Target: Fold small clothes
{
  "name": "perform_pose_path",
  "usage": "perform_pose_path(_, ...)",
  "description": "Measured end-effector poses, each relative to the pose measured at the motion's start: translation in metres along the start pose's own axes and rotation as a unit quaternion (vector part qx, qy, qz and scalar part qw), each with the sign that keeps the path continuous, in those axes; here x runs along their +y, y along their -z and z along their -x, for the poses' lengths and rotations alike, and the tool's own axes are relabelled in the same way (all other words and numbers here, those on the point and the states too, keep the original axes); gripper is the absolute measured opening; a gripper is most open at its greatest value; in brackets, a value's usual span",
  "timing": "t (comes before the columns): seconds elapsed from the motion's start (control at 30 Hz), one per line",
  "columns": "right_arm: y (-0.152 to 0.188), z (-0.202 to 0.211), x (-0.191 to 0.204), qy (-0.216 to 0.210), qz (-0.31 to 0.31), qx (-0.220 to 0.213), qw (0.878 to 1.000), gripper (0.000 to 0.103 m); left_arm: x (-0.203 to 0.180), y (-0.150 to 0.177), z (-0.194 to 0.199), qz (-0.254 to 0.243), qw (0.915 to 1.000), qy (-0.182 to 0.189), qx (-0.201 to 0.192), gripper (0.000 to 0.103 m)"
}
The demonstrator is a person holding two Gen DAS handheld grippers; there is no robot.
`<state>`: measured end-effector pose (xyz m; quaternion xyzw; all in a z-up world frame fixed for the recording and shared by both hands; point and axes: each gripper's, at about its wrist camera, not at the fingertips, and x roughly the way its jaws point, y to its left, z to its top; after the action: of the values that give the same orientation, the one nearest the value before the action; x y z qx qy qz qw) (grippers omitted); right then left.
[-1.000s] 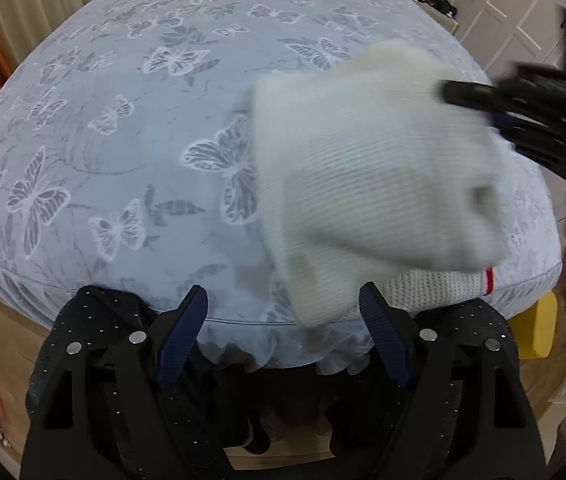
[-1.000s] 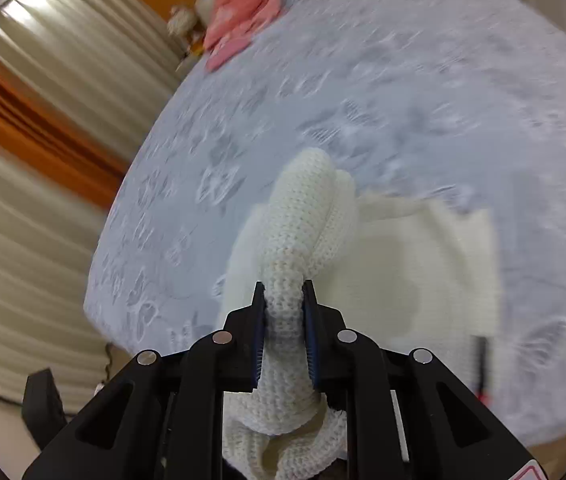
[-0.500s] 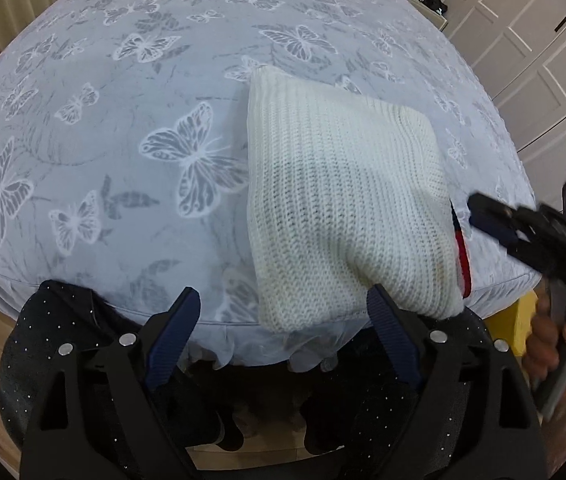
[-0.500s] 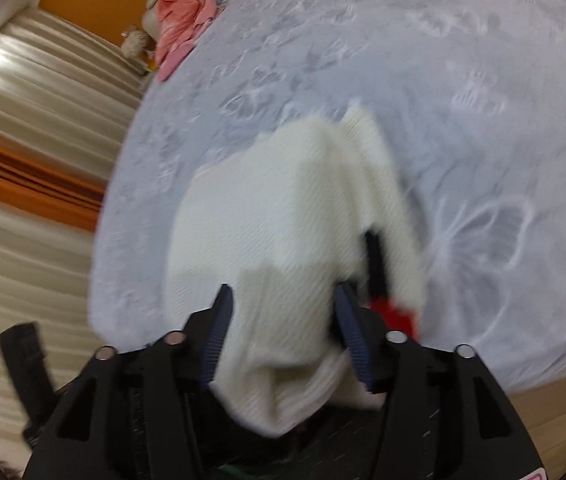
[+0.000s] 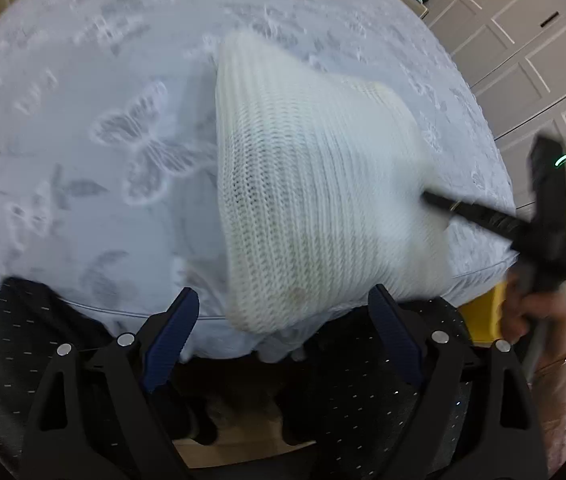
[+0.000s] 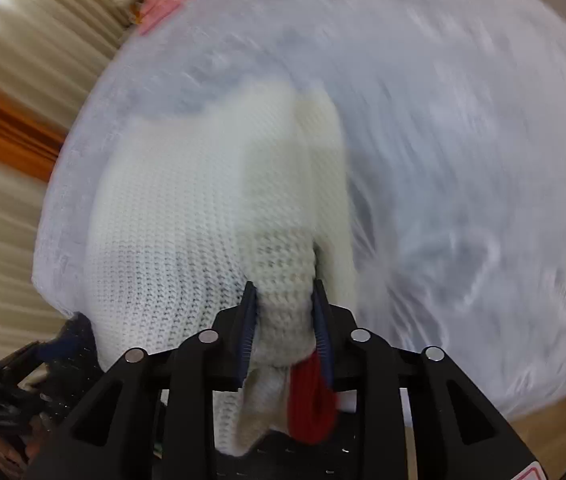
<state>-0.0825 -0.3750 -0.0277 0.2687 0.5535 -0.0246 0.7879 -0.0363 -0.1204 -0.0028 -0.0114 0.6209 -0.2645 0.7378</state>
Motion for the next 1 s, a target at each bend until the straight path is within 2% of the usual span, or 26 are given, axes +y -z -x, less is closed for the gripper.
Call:
perform_pose_path(0.03, 0.005, 0.007, 0.001, -0.016, -0.005, -0.012, 1.000, 0.027, 0.001, -0.002, -0.005, 0.009, 0.9999, 0.008, 0.003, 0.084)
perform_pose_path(0.1, 0.018, 0.034, 0.013, -0.023, -0.009, -0.052, 0.998, 0.032, 0.005, -0.006, -0.017, 0.031, 0.9993, 0.020, 0.010, 0.084)
perform_pose_path(0.13, 0.025, 0.043, 0.017, -0.033, -0.017, -0.063, 0.997, 0.041, 0.006, -0.007, -0.021, 0.038, 0.9989, 0.024, 0.014, 0.084)
perform_pose_path(0.17, 0.028, 0.047, 0.018, -0.043, -0.023, -0.067, 0.997, 0.059, 0.009, -0.008, -0.027, 0.049, 0.9982, 0.027, 0.019, 0.084)
perform_pose_path(0.2, 0.031, 0.047, 0.021, -0.049, -0.031, -0.067, 0.996, 0.063, 0.012, -0.009, -0.034, 0.062, 0.9971, 0.037, 0.024, 0.086)
perform_pose_path(0.23, 0.031, 0.041, 0.024, -0.038, -0.029, -0.065, 0.997, 0.065, 0.015, -0.010, -0.041, 0.069, 0.9964, 0.042, 0.026, 0.086)
perform_pose_path(0.33, 0.017, 0.017, 0.026, 0.031, -0.013, -0.058, 0.998, 0.067, 0.022, -0.014, -0.061, 0.091, 0.9946, 0.044, 0.023, 0.091)
perform_pose_path(0.37, 0.011, 0.012, 0.017, 0.026, -0.019, -0.055, 0.998, 0.067, 0.025, -0.015, -0.067, 0.100, 0.9935, 0.049, 0.024, 0.091)
perform_pose_path(0.43, 0.004, -0.006, 0.008, 0.000, -0.033, -0.040, 0.999, 0.066, 0.035, -0.017, -0.084, 0.136, 0.9856, 0.096, 0.029, 0.090)
perform_pose_path(0.47, 0.004, -0.013, 0.007, 0.000, -0.036, -0.033, 0.999, 0.050, 0.039, -0.017, -0.088, 0.148, 0.9834, 0.102, 0.026, 0.085)
perform_pose_path(0.5, -0.001, -0.024, 0.008, -0.006, -0.041, -0.024, 0.999, 0.039, 0.040, -0.019, -0.087, 0.144, 0.9825, 0.117, 0.021, 0.055)
perform_pose_path(0.53, -0.003, -0.028, 0.010, -0.014, -0.055, -0.018, 0.998, 0.031, 0.040, -0.022, -0.086, 0.132, 0.9818, 0.134, 0.026, 0.038)
perform_pose_path(0.57, -0.003, -0.027, 0.012, -0.015, -0.064, -0.020, 0.998, 0.027, 0.042, -0.025, -0.083, 0.131, 0.9805, 0.142, 0.035, 0.025)
perform_pose_path(0.6, -0.002, -0.018, 0.023, -0.023, -0.058, -0.031, 0.998, 0.026, 0.048, -0.028, -0.071, 0.141, 0.9771, 0.157, 0.025, 0.022)
perform_pose_path(0.67, 0.002, 0.002, 0.050, -0.049, -0.026, -0.054, 0.997, 0.025, 0.052, -0.033, -0.040, 0.124, 0.9781, 0.167, -0.002, 0.021)
perform_pose_path(0.73, 0.010, 0.021, 0.084, -0.060, 0.021, -0.071, 0.995, 0.025, 0.054, -0.036, 0.000, 0.087, 0.9855, 0.144, -0.022, 0.022)
perform_pose_path(0.77, 0.014, 0.022, 0.089, -0.063, 0.027, -0.072, 0.995, 0.026, 0.058, -0.036, 0.014, 0.076, 0.9896, 0.121, -0.017, 0.025)
perform_pose_path(0.8, 0.019, 0.016, 0.091, -0.062, 0.028, -0.063, 0.996, 0.028, 0.062, -0.033, 0.017, 0.074, 0.9921, 0.101, -0.010, 0.034)
perform_pose_path(0.83, 0.024, 0.003, 0.089, -0.053, 0.029, -0.045, 0.997, 0.031, 0.066, -0.028, 0.016, 0.072, 0.9946, 0.075, -0.001, 0.039)
perform_pose_path(0.87, 0.031, -0.019, 0.081, -0.022, 0.027, -0.017, 0.999, 0.035, 0.069, -0.021, 0.009, 0.063, 0.9967, 0.051, 0.011, 0.044)
perform_pose_path(0.9, 0.037, -0.033, 0.075, 0.009, 0.021, 0.004, 1.000, 0.036, 0.073, -0.013, -0.001, 0.050, 0.9982, 0.016, 0.030, 0.044)
perform_pose_path(0.93, 0.043, -0.039, 0.068, 0.018, 0.008, 0.012, 1.000, 0.036, 0.075, -0.003, -0.009, 0.041, 0.9977, -0.029, 0.045, 0.044)
perform_pose_path(1.0, 0.050, -0.024, 0.065, -0.001, -0.021, -0.007, 1.000, 0.038, 0.081, 0.013, -0.006, 0.030, 0.9974, -0.054, 0.037, 0.044)
